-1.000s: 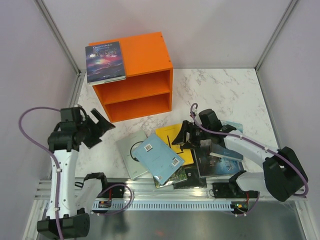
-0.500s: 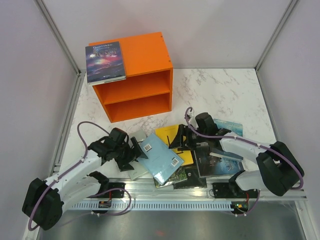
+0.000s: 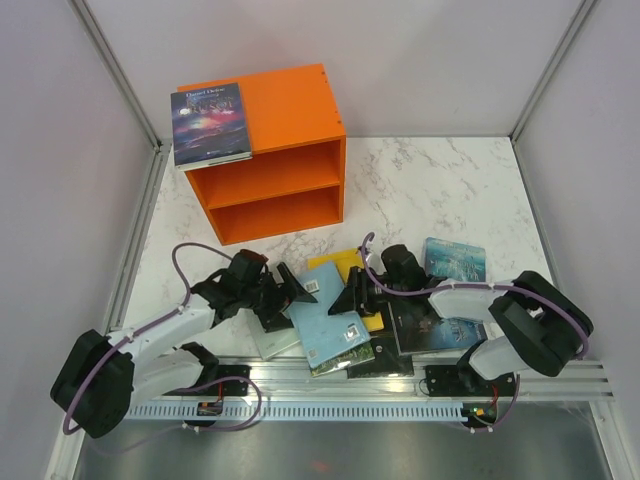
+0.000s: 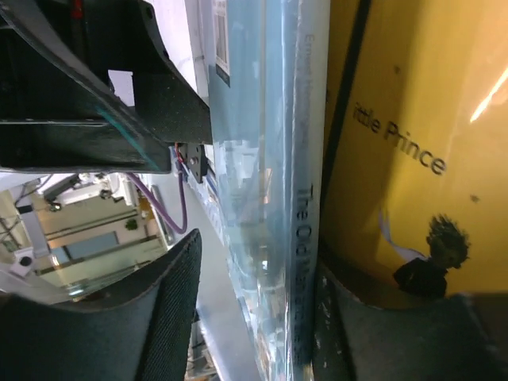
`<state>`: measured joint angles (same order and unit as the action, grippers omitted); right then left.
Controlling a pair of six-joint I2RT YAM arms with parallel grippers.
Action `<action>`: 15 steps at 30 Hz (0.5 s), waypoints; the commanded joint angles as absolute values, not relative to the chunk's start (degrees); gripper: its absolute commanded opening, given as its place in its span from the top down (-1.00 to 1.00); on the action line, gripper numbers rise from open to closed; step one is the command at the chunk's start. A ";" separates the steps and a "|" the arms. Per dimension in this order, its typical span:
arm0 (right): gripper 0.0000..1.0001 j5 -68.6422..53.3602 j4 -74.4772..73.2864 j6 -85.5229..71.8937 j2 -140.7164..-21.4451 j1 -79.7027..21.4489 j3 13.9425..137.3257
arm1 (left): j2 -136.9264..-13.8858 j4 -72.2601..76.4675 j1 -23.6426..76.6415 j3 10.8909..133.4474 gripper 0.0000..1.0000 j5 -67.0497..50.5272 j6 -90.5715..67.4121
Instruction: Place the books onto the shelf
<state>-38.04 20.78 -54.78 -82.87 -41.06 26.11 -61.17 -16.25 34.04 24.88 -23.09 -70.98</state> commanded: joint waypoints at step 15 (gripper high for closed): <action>1.00 -34.01 2.03 -53.61 -70.94 -41.84 35.57 | -54.58 -28.21 33.31 35.58 -0.98 -13.44 -59.07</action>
<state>-36.53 8.62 -55.70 -75.29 -42.04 29.47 -56.21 -21.98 34.02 29.56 -16.47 -66.11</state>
